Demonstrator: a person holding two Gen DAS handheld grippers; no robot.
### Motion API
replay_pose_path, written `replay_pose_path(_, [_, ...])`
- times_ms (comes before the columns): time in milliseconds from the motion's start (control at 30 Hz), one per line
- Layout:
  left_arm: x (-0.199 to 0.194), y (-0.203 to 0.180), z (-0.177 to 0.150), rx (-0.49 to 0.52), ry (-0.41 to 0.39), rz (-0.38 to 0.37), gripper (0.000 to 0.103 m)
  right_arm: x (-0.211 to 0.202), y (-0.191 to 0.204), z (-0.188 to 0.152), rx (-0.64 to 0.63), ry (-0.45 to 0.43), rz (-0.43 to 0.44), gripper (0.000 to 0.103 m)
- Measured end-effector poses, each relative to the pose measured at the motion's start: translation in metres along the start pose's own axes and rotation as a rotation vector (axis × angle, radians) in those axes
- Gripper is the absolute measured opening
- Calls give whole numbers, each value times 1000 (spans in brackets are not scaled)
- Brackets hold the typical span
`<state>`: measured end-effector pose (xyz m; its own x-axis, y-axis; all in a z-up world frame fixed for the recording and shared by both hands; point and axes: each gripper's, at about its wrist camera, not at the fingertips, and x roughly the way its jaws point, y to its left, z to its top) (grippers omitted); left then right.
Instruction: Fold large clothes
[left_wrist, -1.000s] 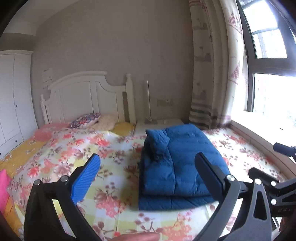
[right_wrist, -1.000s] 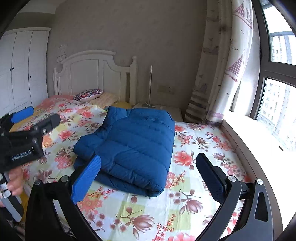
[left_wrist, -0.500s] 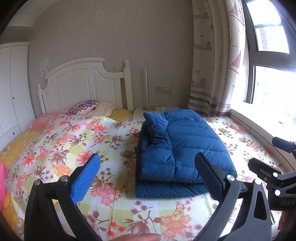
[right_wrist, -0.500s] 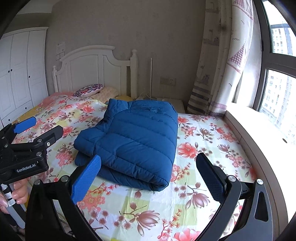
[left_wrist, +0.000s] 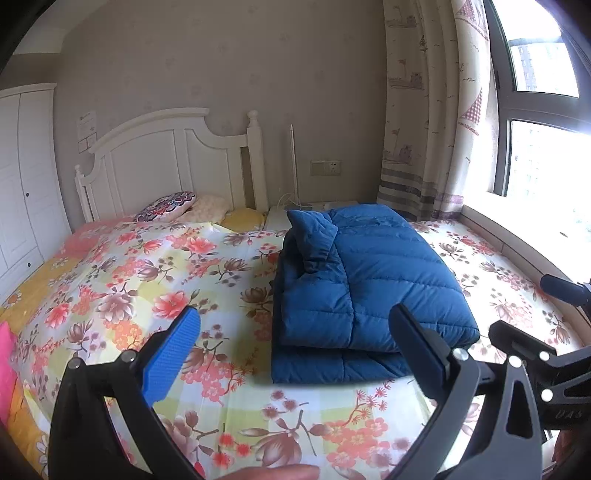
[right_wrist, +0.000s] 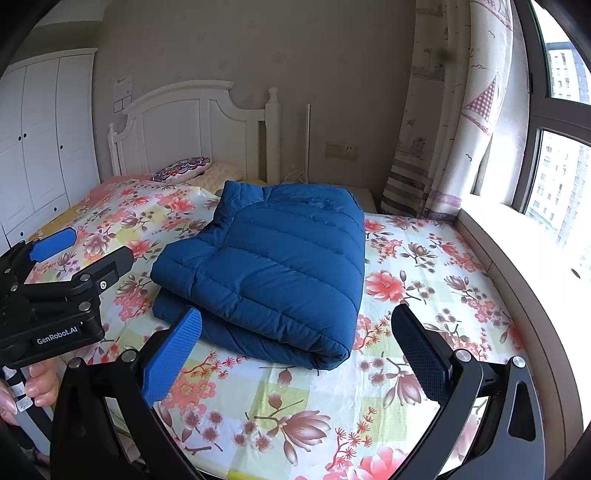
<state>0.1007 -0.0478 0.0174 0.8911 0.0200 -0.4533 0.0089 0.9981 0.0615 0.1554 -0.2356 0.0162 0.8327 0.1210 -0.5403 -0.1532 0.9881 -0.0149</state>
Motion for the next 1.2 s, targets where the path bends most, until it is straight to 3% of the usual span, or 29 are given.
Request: replay_pose_path(1200, [5,2,-12,9,42,12,101,8,4,-10,-2,26,29,99])
